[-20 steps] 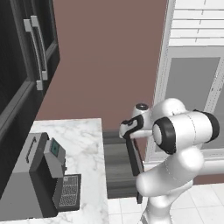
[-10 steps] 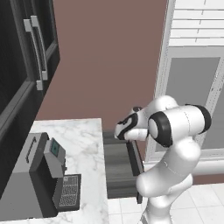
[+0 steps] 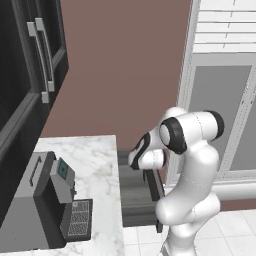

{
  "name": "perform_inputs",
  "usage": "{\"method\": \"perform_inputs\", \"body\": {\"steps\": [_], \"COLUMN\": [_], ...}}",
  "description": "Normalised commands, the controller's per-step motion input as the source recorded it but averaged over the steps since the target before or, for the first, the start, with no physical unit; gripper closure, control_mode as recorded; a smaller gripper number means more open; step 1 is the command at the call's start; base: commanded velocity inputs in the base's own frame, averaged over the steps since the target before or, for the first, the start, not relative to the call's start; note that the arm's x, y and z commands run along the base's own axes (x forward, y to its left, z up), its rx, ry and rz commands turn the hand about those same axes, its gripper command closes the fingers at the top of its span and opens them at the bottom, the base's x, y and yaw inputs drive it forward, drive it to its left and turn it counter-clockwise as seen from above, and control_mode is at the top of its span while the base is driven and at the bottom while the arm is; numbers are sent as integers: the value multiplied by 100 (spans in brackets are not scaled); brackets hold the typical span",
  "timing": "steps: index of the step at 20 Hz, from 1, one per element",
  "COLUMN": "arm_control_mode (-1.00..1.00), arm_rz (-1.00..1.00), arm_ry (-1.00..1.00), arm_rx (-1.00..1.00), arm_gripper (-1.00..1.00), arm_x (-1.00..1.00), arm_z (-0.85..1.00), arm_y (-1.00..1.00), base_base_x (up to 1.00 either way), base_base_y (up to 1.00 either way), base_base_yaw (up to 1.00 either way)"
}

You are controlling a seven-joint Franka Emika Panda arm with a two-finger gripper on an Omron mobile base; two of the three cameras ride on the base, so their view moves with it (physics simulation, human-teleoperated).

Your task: Organize the utensils by type. Pick up the wooden spoons from the counter and place them in the open cabinet. Then pick up the metallic utensils from the counter and place them in the open drawer.

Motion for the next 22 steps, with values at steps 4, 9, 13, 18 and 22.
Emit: {"method": "perform_inputs", "body": {"steps": [4,9,13,18,22], "arm_control_mode": [-100,-100,-100,-100,-100], "arm_rz": [0,0,0,0,0], "arm_ry": [0,0,0,2,10], "arm_rx": [0,0,0,-3,-5], "arm_gripper": [100,100,100,100,100], "arm_x": [0,0,0,0,0], "arm_z": [-46,-50,-55,-68,-87], "arm_y": [-13,-19,-24,-42,-56], "base_base_x": [0,0,0,0,0], "base_base_y": [0,0,0,0,0], "base_base_yaw": [0,0,0,0,0]}}
